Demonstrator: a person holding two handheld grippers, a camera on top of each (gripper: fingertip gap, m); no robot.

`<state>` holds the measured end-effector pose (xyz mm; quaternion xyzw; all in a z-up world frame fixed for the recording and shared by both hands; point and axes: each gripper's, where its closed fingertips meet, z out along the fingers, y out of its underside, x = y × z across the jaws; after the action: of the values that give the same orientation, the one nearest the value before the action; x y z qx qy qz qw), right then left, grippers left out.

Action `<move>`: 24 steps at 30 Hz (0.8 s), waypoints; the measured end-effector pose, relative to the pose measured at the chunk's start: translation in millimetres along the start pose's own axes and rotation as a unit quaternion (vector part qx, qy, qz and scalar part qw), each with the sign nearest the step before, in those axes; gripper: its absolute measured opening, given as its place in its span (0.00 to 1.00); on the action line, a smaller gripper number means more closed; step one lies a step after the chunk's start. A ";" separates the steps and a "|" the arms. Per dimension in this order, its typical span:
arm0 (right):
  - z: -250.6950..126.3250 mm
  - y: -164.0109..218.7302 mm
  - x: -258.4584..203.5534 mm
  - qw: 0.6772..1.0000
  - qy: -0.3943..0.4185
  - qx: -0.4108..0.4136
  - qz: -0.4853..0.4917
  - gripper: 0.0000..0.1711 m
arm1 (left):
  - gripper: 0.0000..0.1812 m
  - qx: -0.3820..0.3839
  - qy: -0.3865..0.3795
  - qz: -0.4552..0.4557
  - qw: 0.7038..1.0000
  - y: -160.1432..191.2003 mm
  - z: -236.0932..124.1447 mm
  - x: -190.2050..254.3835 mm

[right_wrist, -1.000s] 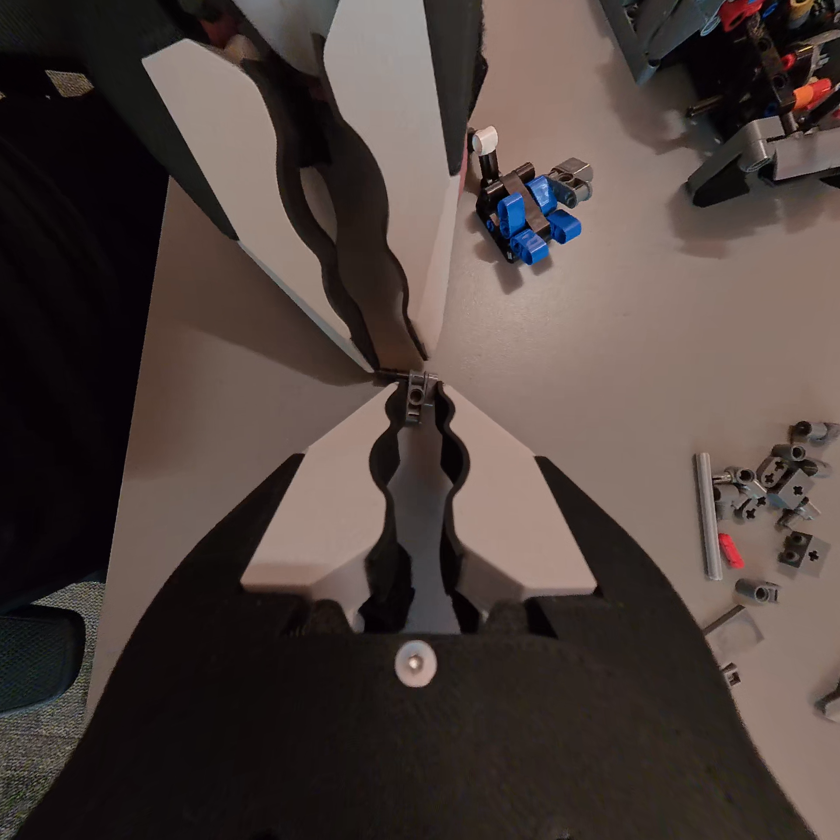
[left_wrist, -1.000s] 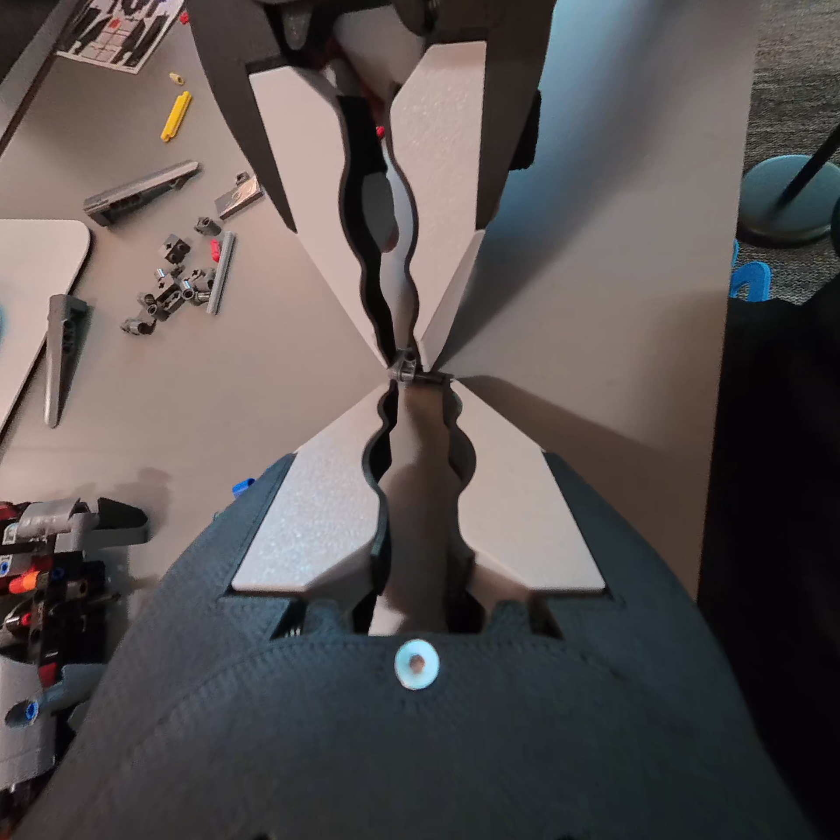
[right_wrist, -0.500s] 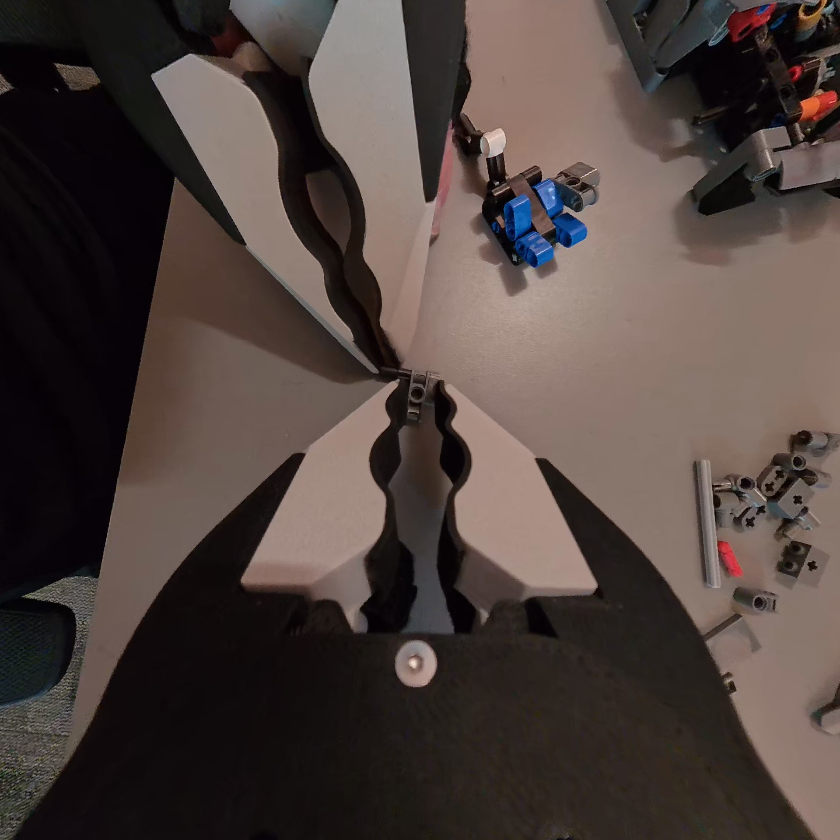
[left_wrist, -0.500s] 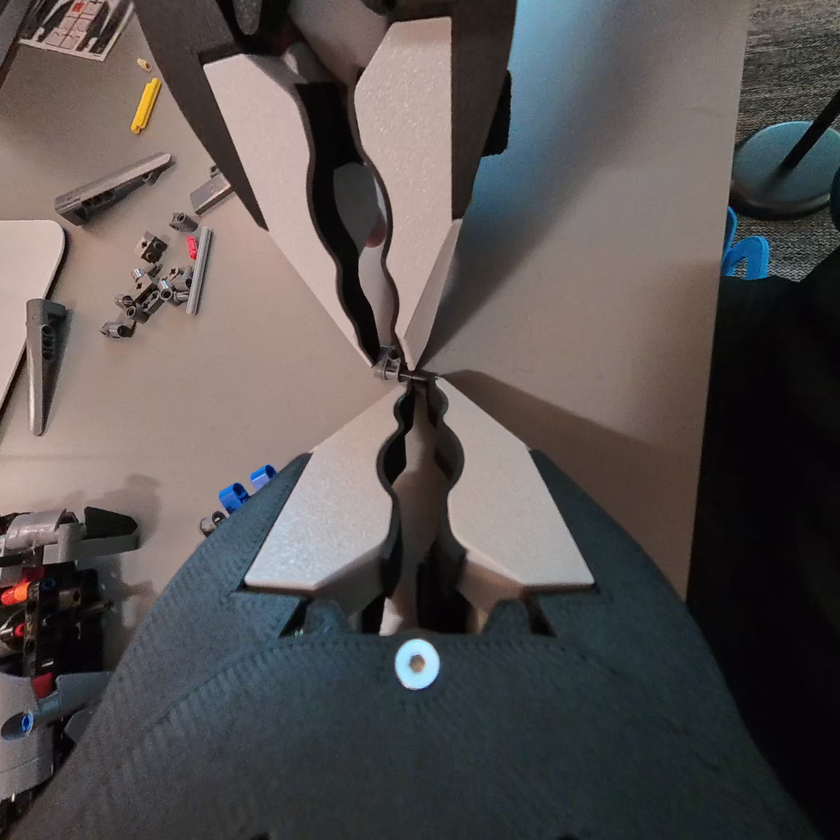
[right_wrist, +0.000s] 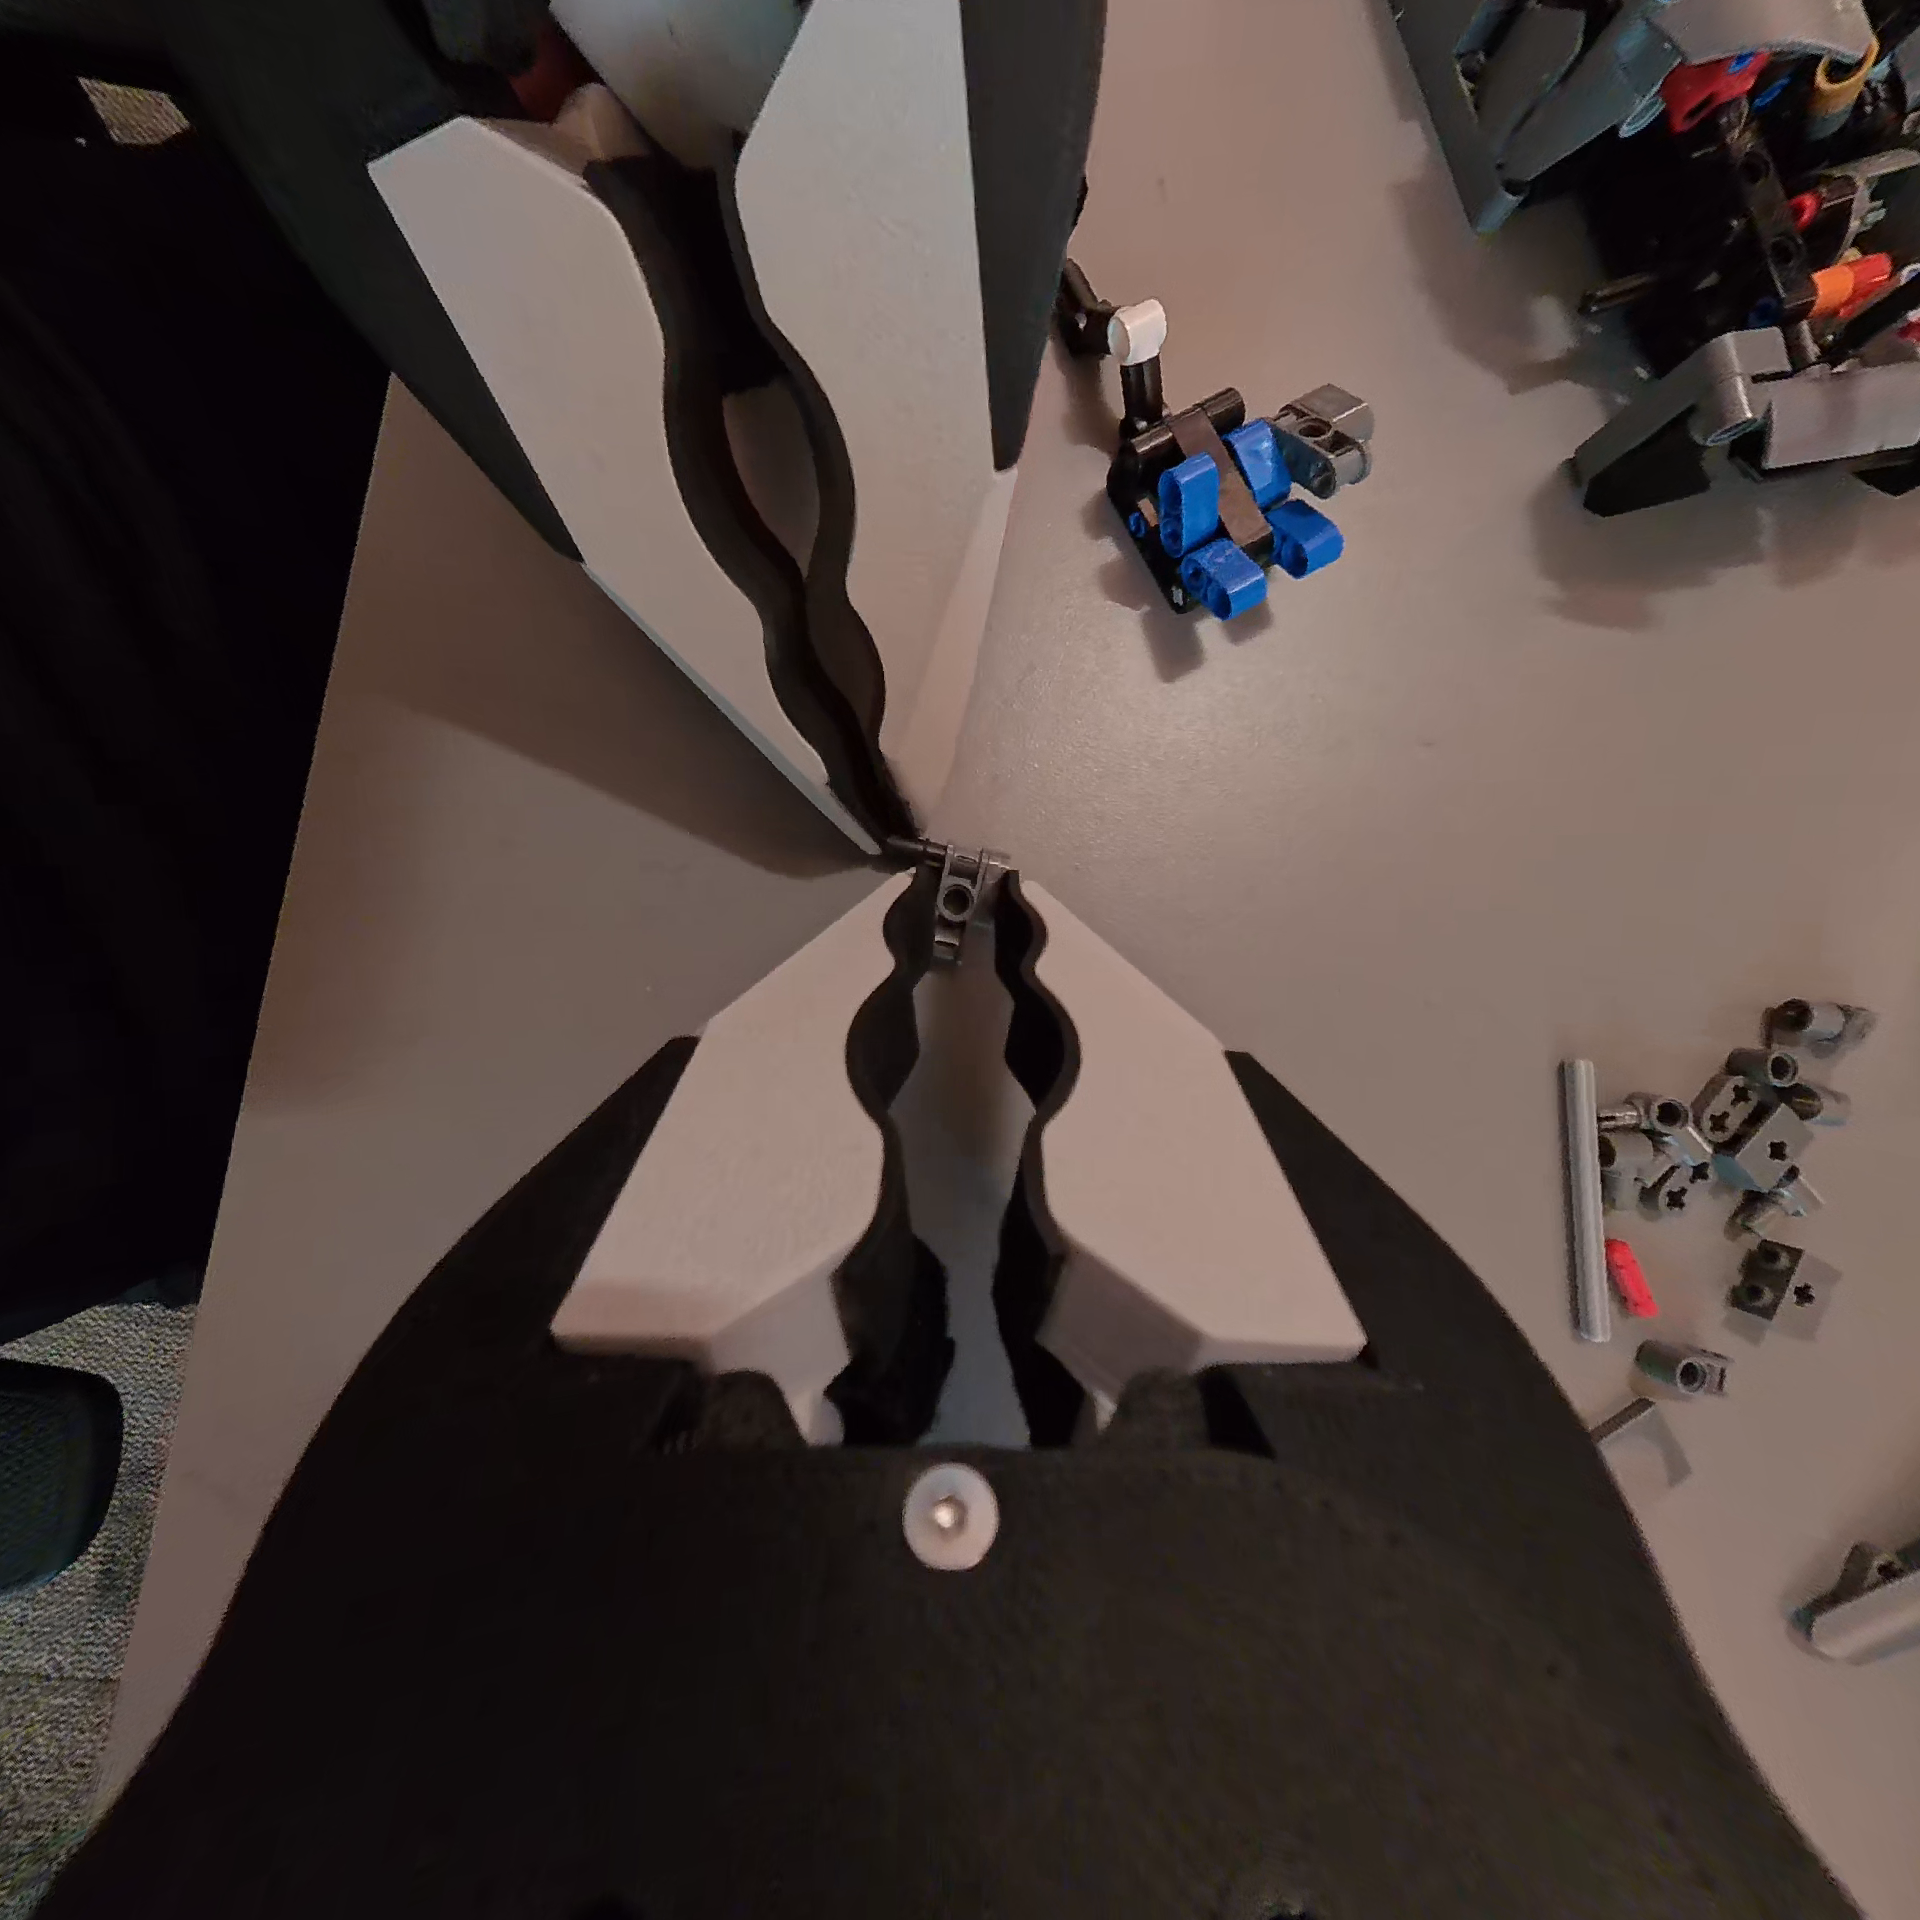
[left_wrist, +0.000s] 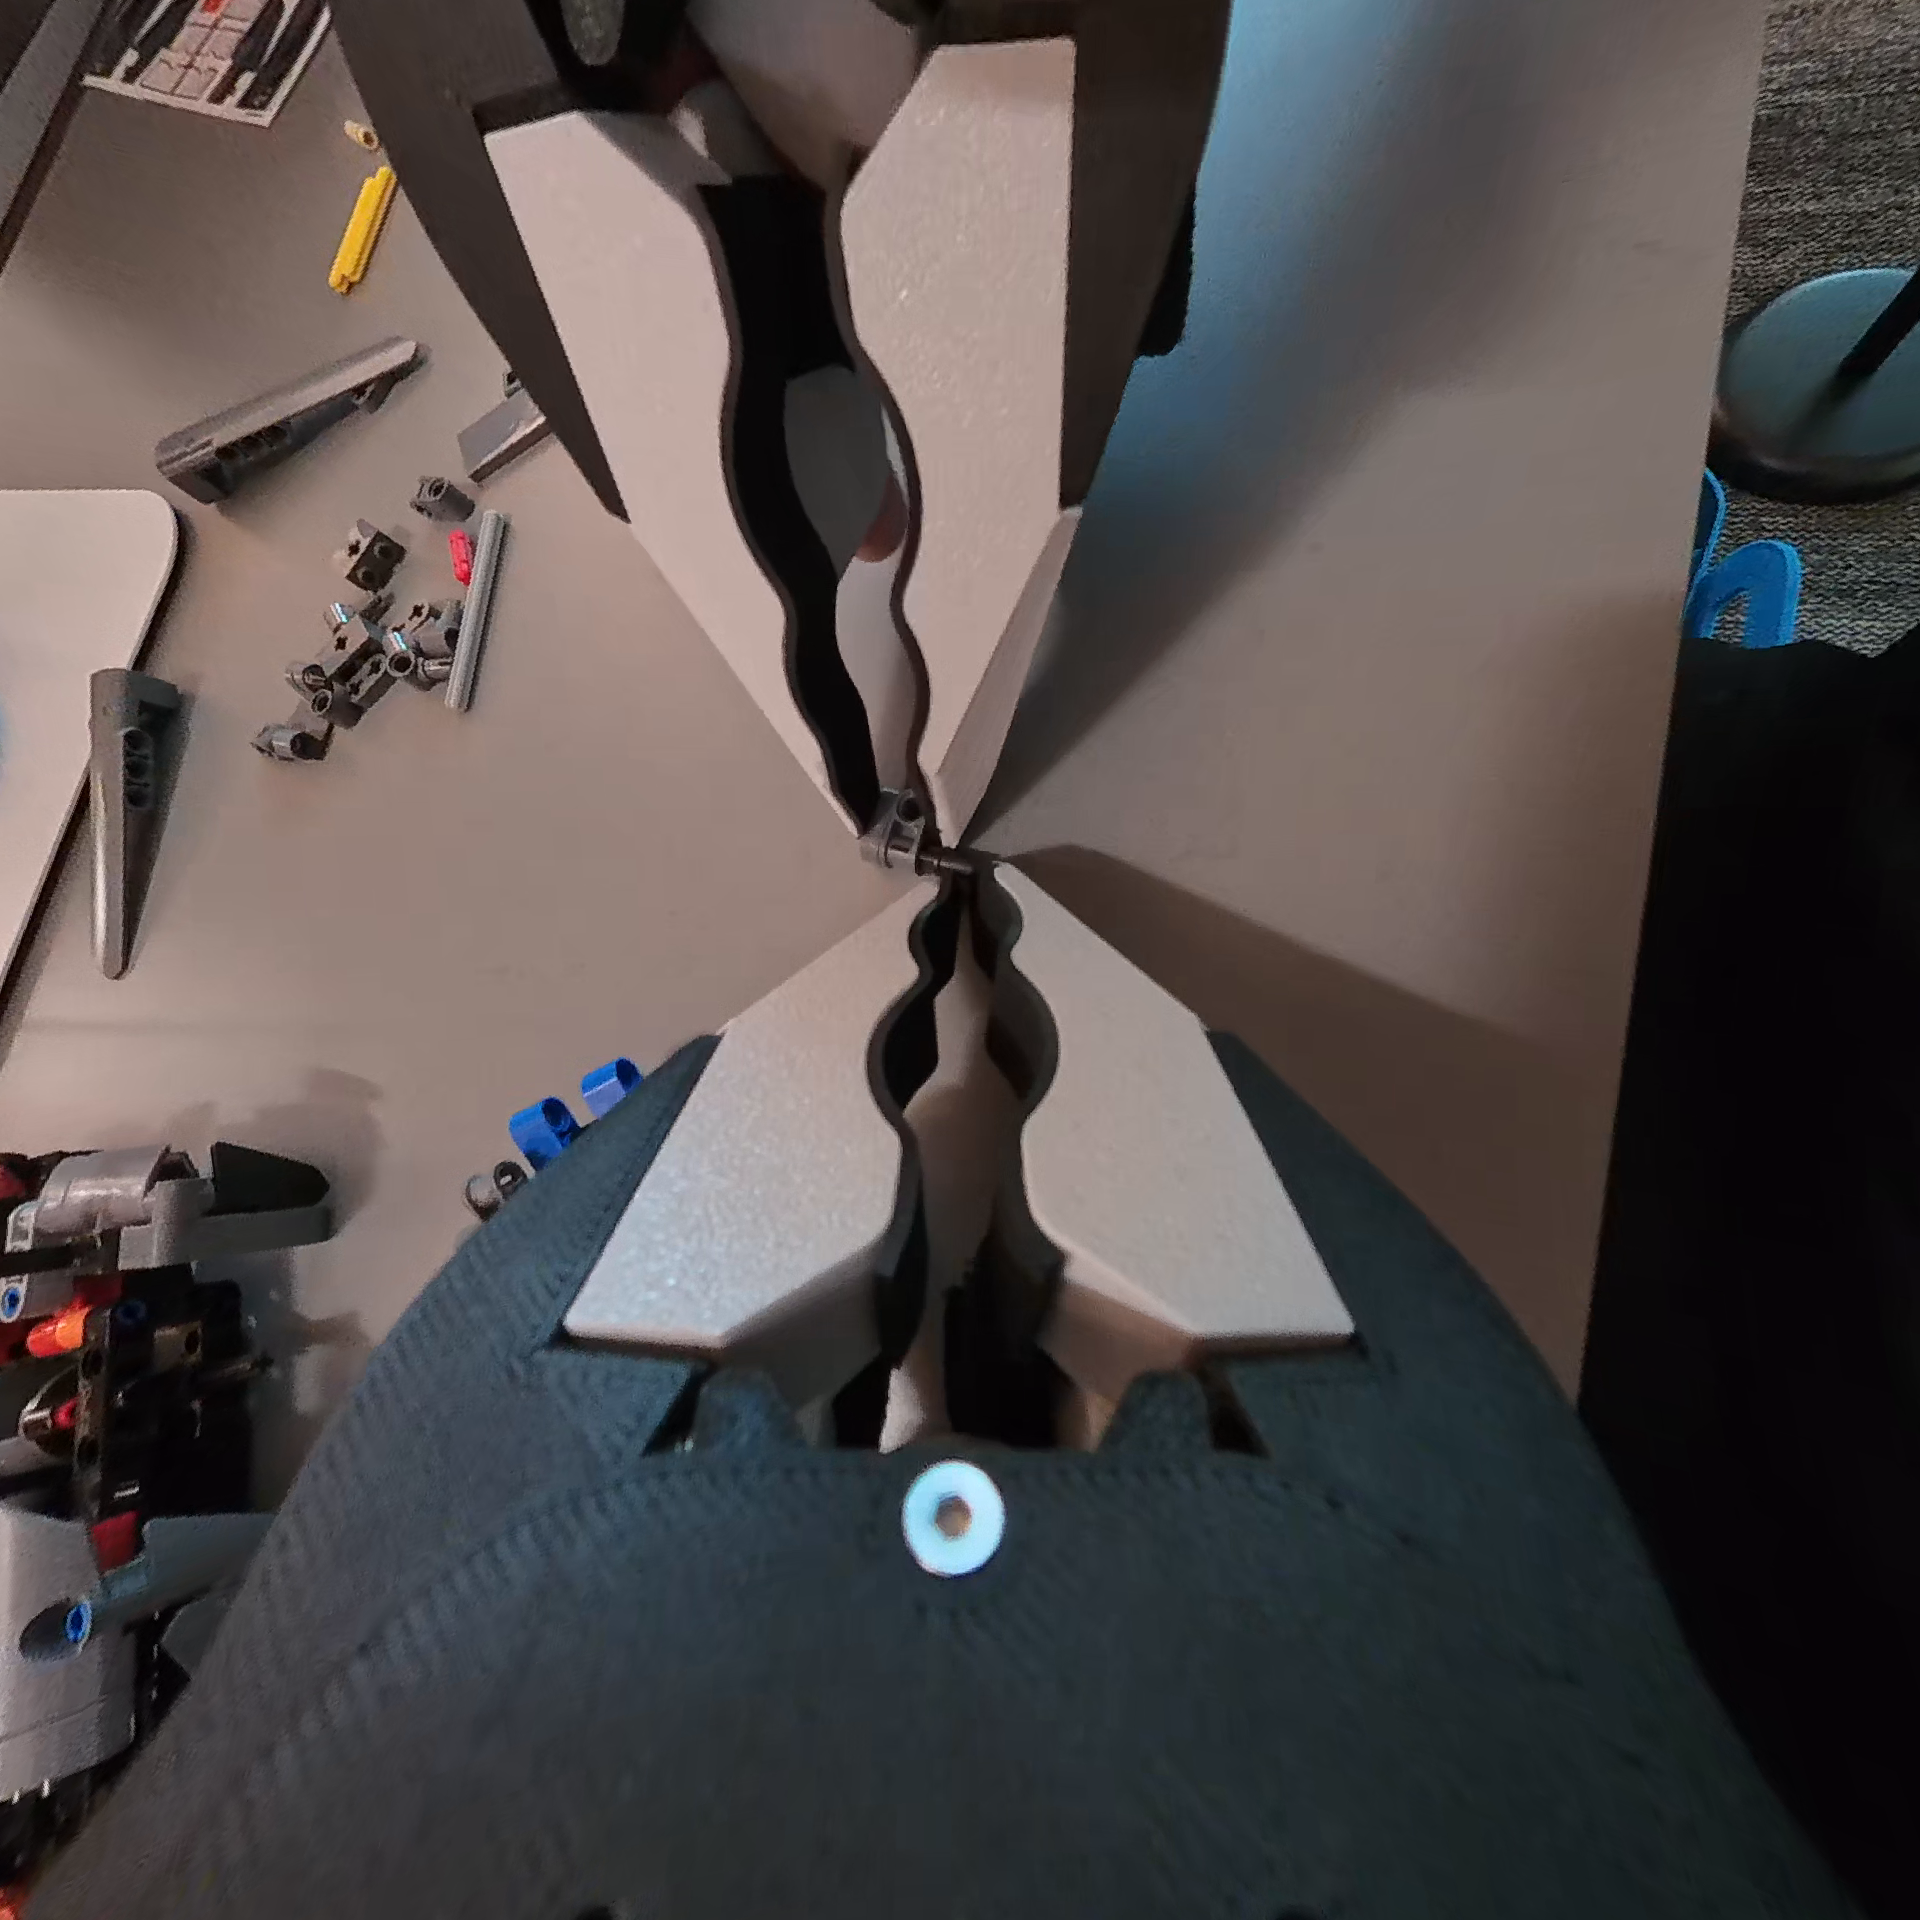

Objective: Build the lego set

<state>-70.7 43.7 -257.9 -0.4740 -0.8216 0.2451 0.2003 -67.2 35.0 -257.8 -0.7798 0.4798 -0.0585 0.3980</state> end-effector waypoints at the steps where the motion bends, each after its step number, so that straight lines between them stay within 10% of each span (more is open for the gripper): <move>1: 0.0 -0.1 -0.1 1.000 0.001 -0.001 -0.003 0.05 | 0.00 0.000 0.000 -0.001 1.000 0.0 0.1 0.0; 24: -0.3 0.4 2.4 1.000 -0.003 0.010 -0.020 0.05 | 0.00 0.000 -0.016 0.005 1.000 -1.3 1.8 -1.5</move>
<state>-71.4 46.1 -257.7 -0.4546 -0.8293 0.2503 0.2072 -66.2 37.5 -257.7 -0.7785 0.4769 -0.0441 0.4056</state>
